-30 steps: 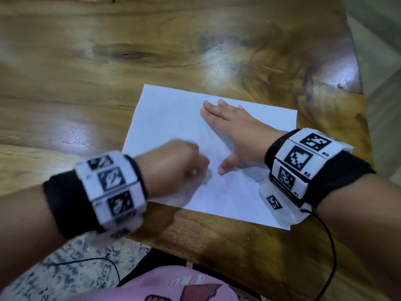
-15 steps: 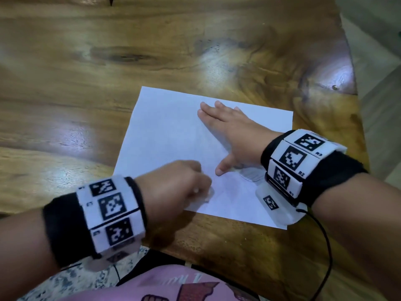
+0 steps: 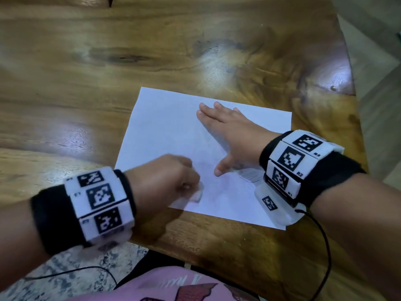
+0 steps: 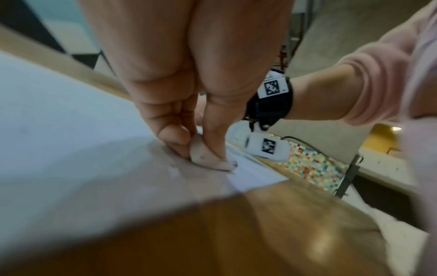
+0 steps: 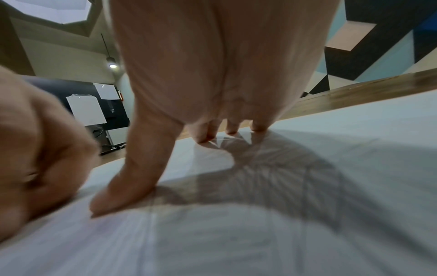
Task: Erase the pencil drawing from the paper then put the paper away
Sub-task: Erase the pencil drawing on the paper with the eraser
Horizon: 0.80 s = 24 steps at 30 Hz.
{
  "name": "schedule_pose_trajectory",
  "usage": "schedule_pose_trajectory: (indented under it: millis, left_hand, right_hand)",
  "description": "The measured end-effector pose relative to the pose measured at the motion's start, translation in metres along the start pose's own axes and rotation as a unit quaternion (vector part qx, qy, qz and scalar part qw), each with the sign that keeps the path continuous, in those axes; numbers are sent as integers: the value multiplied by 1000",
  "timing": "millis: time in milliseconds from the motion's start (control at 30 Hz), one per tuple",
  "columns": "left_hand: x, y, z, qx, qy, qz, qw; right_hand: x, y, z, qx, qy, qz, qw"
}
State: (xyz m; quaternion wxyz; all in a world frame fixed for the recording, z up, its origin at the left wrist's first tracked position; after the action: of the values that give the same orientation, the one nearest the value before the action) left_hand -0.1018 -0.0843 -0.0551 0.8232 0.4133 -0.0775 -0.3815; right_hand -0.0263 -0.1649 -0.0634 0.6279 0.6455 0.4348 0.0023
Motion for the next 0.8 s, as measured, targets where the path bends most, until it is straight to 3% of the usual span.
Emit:
schedule_pose_trajectory:
  millis: [100,233,267,400,433,600,700,800]
  left_hand:
    - [25,39,-14,50,31,97,994]
    - [29,41,-19,58,42,127,989]
    - [21,35,-15,50,28,122,991]
    - [-6,6,-8,18,15,-22,999]
    - [-5,8,-10,22,19,-29,999]
    - [33,47,-16,58,38,110,991]
    - [20,34,-11,52,12,106,993]
    - [-15,12,-5,-7,19,45,999]
  right_hand:
    - [0,0,0,5,1,1,1000]
    - [1,-1,1,5,3,0,1000]
    - [1,-1,1,2,2,-1,1000]
    - [-1,-1,1,-10,-3,-3,1000]
    - [-1,-2,0,-13,-3,-3,1000]
    - [0,-3,0,-9,-3,-3,1000]
    - [1,-3,1,-7,-3,-5,1000]
    - [1,-3,2,-11,-4,-2,1000]
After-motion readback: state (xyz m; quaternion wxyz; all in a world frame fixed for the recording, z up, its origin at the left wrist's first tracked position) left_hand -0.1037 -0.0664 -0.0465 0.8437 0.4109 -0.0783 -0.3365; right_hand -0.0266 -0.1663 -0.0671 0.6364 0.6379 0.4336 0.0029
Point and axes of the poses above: each hand's wrist, its own x-axis towards the middle knuckle, its own y-axis out of the back of the hand, z = x × y, the point moved 7 cm from there along x, towards the middle knuckle, and after that the axes turned 9 degrees about -y, right-handed, at the moved point
